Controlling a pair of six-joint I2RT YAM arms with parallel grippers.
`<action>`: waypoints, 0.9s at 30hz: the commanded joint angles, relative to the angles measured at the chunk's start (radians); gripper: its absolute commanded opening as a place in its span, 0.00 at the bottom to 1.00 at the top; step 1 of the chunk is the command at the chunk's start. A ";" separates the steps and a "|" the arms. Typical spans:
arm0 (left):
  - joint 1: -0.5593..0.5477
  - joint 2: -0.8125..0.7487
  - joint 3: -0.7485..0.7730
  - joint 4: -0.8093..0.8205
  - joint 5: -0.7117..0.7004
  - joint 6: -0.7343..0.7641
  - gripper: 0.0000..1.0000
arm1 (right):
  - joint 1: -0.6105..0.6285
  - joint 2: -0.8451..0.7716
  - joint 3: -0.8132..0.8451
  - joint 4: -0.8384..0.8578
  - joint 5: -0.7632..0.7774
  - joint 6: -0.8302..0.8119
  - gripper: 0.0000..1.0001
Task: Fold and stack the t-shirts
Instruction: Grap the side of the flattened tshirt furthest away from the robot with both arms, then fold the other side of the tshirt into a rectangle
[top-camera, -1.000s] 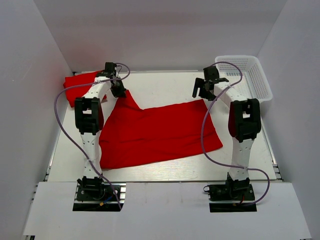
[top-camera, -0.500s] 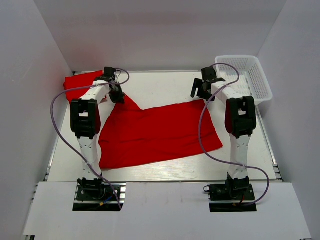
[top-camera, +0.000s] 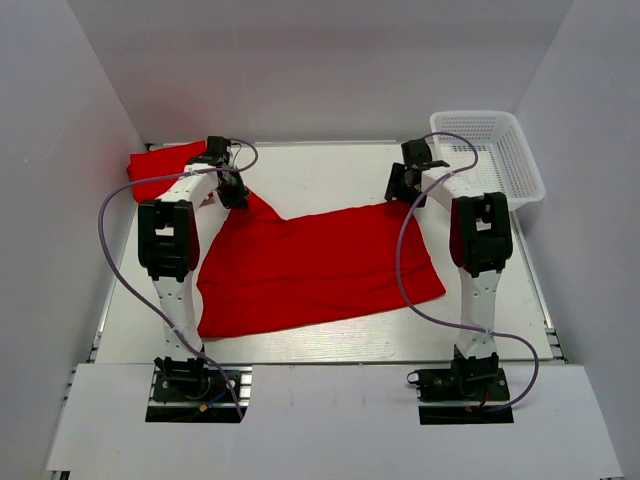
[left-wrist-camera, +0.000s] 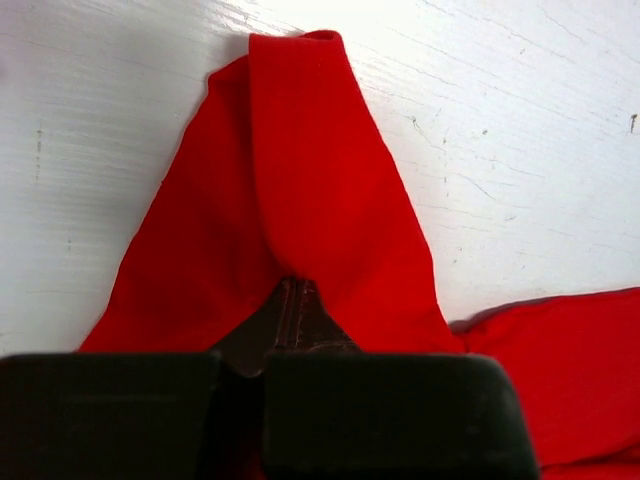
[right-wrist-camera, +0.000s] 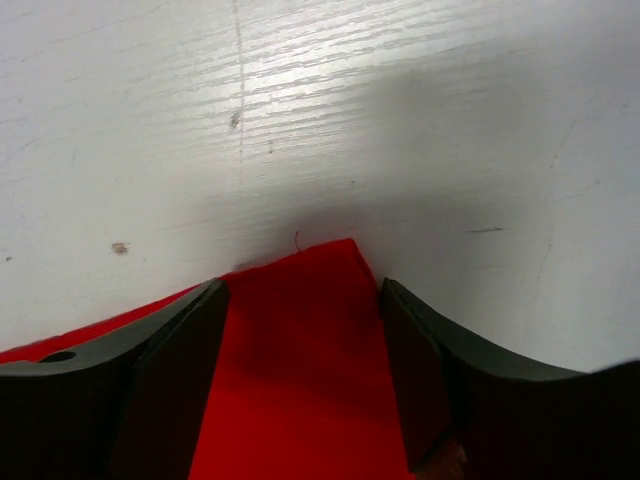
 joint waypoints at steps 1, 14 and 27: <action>-0.004 -0.084 -0.008 0.013 0.009 -0.008 0.00 | 0.001 -0.012 -0.017 -0.014 0.017 0.018 0.67; -0.004 -0.195 -0.109 0.004 0.009 -0.018 0.00 | 0.014 -0.067 -0.054 0.094 0.025 -0.093 0.00; -0.014 -0.582 -0.460 -0.033 0.009 -0.100 0.00 | 0.037 -0.394 -0.406 0.320 -0.035 -0.215 0.00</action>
